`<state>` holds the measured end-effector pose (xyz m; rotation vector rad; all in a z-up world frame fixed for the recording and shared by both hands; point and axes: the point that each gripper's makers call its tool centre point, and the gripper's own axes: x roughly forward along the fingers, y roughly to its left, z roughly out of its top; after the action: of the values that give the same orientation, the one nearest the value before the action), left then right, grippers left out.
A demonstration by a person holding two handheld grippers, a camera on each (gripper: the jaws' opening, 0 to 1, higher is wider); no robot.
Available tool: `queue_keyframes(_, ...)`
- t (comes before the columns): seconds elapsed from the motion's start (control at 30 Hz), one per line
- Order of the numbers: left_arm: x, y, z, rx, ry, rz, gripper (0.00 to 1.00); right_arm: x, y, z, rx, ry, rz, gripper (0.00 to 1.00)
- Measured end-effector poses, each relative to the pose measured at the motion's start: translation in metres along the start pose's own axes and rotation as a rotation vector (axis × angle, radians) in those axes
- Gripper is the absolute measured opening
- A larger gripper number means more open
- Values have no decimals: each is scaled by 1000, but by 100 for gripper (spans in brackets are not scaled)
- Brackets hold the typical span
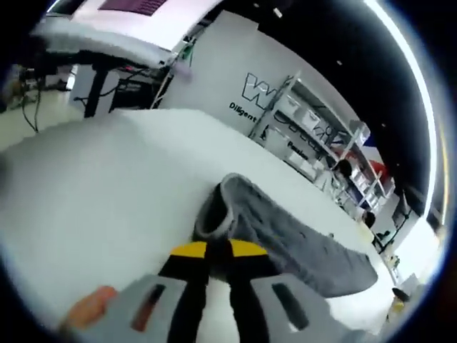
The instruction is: Fold the towel on the table until its edges align and the towel forms a compact rectangular stack.
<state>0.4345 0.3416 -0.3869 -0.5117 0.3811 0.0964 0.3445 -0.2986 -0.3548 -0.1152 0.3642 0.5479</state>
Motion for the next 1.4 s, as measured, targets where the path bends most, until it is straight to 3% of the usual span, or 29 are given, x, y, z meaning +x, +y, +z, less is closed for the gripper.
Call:
queue_keyframes(0.1,-4,-3,10,98,-7,28,6,-4,-4,-2,-9,0,-11,99)
queue_keyframes(0.23,-8,-2,21,150,-8,60,6,-8,-2,-6,3,0,-4,99)
queue_keyframes(0.57,-38,33,45,275,-44,196,6,-9,10,-9,8,8,30,99)
queue_keyframes(0.7,-45,20,50,305,-67,182,5,-6,13,-8,1,15,41,99)
queue_keyframes(0.83,-41,-40,51,305,-85,11,5,-4,16,-5,-9,17,46,99)
queue_keyframes(0.97,-32,-119,46,383,-57,-154,5,-4,18,-2,-14,16,50,99)
queue_keyframes(1.07,-24,-168,37,466,-31,-239,5,-4,18,-1,-17,16,52,99)
queue_keyframes(1.23,-2,-252,3,569,41,-367,5,-4,18,-4,-8,24,60,99)
queue_keyframes(1.37,21,-329,-47,625,133,-490,5,-10,17,-7,5,26,64,99)
queue_keyframes(1.4,24,-339,-56,630,150,-507,5,-11,18,-7,7,26,64,99)
